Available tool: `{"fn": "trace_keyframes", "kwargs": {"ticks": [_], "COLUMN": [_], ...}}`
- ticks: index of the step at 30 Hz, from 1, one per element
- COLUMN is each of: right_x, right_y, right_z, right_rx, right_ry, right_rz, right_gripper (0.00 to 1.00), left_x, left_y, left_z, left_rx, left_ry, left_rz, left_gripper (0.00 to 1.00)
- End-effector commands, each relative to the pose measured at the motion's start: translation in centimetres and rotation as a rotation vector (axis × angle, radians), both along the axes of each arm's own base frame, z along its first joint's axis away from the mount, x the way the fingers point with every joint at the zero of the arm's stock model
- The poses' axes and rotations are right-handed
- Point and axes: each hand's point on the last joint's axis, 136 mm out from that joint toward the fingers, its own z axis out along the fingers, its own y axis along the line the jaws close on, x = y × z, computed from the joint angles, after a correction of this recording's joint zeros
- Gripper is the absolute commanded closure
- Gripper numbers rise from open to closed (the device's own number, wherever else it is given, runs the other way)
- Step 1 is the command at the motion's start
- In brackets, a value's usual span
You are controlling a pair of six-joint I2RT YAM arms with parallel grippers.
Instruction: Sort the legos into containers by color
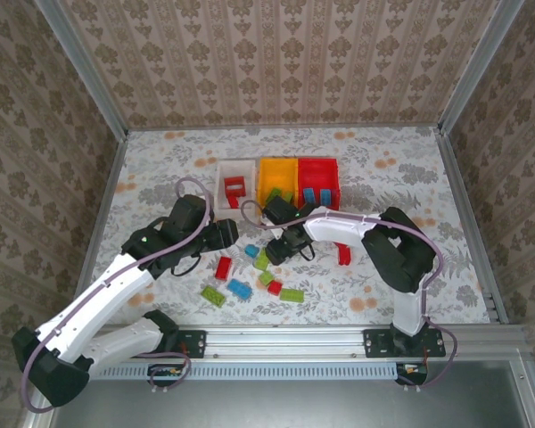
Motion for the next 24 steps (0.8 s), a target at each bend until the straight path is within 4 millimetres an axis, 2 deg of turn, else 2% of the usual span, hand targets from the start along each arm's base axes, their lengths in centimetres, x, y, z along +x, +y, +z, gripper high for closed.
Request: {"fn": "trace_keyframes", "kwargs": {"ticks": [1, 3, 6, 10, 13, 15, 19, 24], "right_x": [0.0, -0.6, -0.8, 0.0, 1.5, 3.1, 7.1, 12.9], "right_y": [0.5, 0.0, -0.5, -2.4, -5.1, -6.7, -9.3, -11.4], "right_z": [-0.5, -0.6, 0.5, 4.4, 7.3, 8.5, 9.5, 9.3], "right_rx": [-0.007, -0.021, -0.017, 0.023, 0.086, 0.128, 0.158, 0.166], "right_ry": [0.016, 0.035, 0.018, -0.048, -0.075, -0.080, -0.091, -0.072], "right_rz": [0.015, 0.013, 0.003, -0.081, -0.216, -0.307, -0.447, -0.591], "right_gripper": [0.50, 0.60, 0.67, 0.68, 0.68, 0.68, 0.69, 0.68], "left_x": [-0.5, -0.5, -0.3, 0.4, 1.4, 2.1, 3.4, 4.5], "left_y": [0.6, 0.6, 0.2, -1.4, -3.3, -4.7, -7.2, -10.2], "left_z": [-0.1, -0.2, 0.1, 1.6, 3.3, 4.2, 5.3, 6.4], "left_rx": [0.002, 0.005, -0.011, -0.036, -0.039, -0.039, -0.034, -0.021], "left_ry": [0.012, 0.014, 0.004, -0.033, -0.079, -0.103, -0.137, -0.170], "left_rz": [0.014, 0.011, 0.002, -0.042, -0.091, -0.122, -0.177, -0.253], "left_gripper": [0.36, 0.36, 0.37, 0.37, 0.37, 0.37, 0.37, 0.37]}}
